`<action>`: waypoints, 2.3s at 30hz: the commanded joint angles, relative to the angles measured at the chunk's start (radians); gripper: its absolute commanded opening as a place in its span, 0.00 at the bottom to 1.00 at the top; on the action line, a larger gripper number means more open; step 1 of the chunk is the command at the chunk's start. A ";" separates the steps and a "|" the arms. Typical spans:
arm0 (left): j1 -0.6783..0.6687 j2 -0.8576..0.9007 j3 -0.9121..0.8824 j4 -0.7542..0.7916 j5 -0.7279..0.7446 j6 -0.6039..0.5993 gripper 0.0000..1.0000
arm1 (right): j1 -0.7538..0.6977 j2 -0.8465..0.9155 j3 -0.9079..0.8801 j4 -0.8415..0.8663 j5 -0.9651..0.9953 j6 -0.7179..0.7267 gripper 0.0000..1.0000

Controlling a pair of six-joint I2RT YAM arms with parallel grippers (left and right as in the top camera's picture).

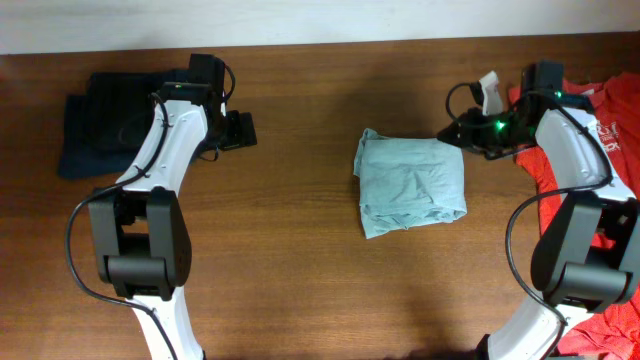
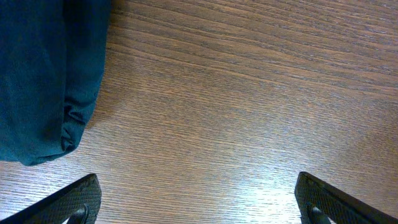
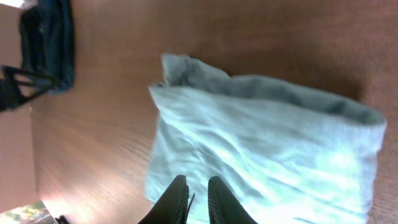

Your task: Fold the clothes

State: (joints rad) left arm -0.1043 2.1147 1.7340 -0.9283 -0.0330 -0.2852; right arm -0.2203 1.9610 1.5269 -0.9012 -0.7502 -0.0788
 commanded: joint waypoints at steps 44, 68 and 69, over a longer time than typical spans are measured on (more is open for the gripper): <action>0.000 -0.021 0.013 0.001 0.004 0.001 0.99 | -0.003 -0.104 -0.440 0.119 0.108 -0.179 0.12; 0.000 -0.021 0.013 0.001 0.004 0.001 0.99 | -0.004 -0.153 -0.229 -0.051 0.177 -0.179 0.09; 0.000 -0.021 0.013 0.001 0.004 0.001 0.99 | -0.004 -0.153 -0.210 -0.047 0.205 -0.179 0.09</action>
State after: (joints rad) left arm -0.1043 2.1147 1.7340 -0.9279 -0.0326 -0.2852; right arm -0.2256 1.8412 1.2411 -0.9394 -0.6128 -0.2440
